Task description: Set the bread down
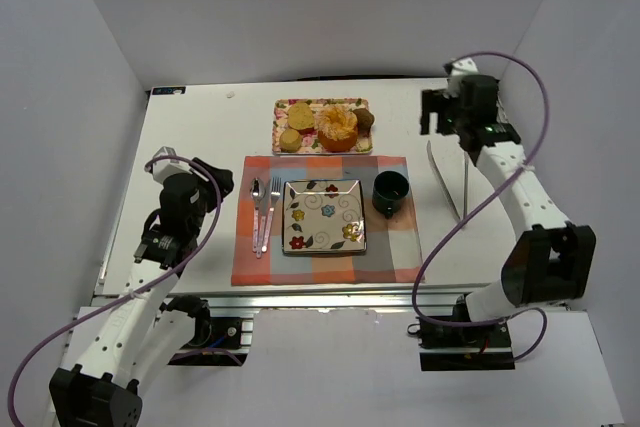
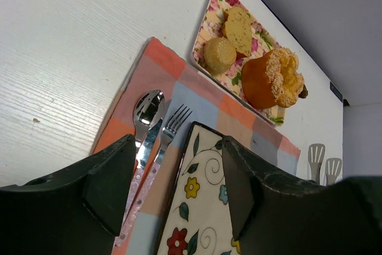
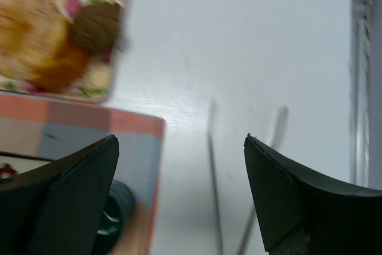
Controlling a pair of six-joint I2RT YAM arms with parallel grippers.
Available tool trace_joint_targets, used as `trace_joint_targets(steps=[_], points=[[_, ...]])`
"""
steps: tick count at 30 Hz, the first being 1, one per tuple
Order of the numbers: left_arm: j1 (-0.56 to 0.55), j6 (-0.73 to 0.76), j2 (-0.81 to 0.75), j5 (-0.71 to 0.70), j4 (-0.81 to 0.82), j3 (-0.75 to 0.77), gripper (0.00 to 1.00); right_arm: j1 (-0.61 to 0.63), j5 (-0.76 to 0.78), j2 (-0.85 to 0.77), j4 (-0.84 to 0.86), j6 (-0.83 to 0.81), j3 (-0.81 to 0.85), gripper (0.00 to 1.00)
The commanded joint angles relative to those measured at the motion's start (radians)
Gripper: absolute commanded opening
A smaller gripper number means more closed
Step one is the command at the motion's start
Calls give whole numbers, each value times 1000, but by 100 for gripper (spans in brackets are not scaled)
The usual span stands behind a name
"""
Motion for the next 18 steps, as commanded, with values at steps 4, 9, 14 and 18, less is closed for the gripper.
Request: trace_joint_targets(steps=[4,9,14,18], points=[[5,13,14,46,53,-4,69,-262,-244,-180,-81,-196,-239,85],[5,15,25,63,71,-14,69,-448,-408,-205,-167,-331,-361,0],[3,16,28,78,81,-23,69,-490,-426,-137,-175,-390,-465,51],[3,13,28,81,82,-24,69,-487,-440,-111,-74,-373,-537,89]])
